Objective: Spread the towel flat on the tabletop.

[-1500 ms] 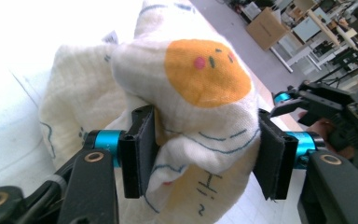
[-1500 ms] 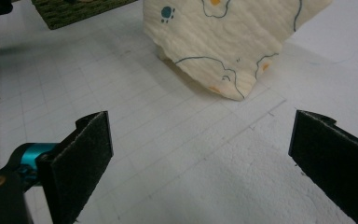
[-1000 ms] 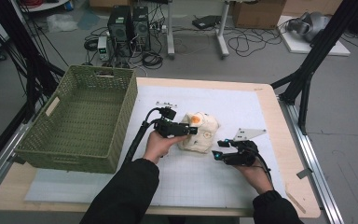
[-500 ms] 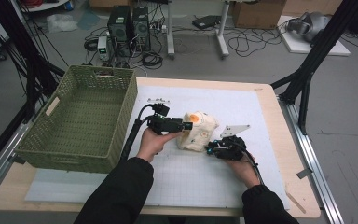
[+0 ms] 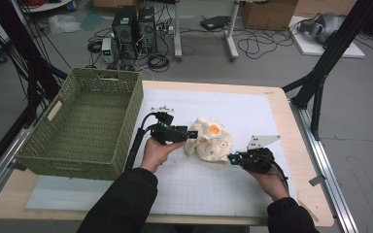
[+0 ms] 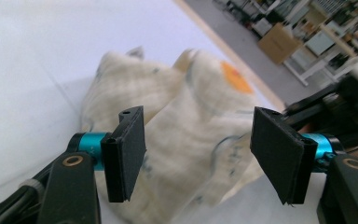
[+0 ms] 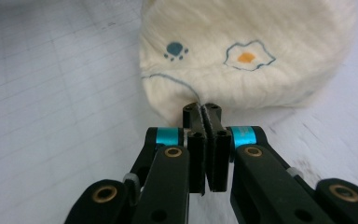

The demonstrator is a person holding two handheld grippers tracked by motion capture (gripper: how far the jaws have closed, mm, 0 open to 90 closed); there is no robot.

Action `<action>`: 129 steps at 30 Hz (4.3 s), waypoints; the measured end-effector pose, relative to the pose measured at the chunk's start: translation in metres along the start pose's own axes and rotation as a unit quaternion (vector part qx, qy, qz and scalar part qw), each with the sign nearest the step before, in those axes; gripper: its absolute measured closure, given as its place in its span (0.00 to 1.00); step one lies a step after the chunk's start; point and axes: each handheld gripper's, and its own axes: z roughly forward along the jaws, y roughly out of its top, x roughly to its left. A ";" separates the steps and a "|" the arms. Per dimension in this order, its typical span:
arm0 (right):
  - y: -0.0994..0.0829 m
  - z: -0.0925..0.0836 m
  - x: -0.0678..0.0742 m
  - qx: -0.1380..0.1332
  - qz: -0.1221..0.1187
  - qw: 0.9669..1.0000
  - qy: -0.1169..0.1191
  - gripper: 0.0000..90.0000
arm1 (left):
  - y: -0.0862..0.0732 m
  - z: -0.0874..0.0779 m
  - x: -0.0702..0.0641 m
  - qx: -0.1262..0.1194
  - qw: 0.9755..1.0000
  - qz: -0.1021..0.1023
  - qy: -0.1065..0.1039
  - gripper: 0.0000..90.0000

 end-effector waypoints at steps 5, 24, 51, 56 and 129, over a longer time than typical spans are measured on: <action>-0.013 -0.030 0.004 -0.009 -0.005 1.000 -0.016 0.99 | -0.008 0.005 -0.003 0.020 1.000 0.013 0.005 0.40; -0.030 -0.044 -0.008 -0.025 0.032 0.999 -0.017 0.63 | -0.041 0.045 -0.010 0.096 0.992 0.057 0.050 0.78; -0.027 -0.010 -0.007 -0.001 0.018 0.999 0.049 0.72 | -0.047 -0.030 -0.012 0.064 0.988 0.090 0.106 0.98; -0.024 -0.001 -0.003 0.011 0.013 0.999 0.045 0.64 | -0.049 -0.022 -0.007 0.053 0.993 0.067 0.077 0.70; 0.036 -0.033 -0.072 -0.049 0.080 0.989 -0.114 0.70 | 0.013 -0.007 0.003 -0.122 0.969 0.052 0.209 0.67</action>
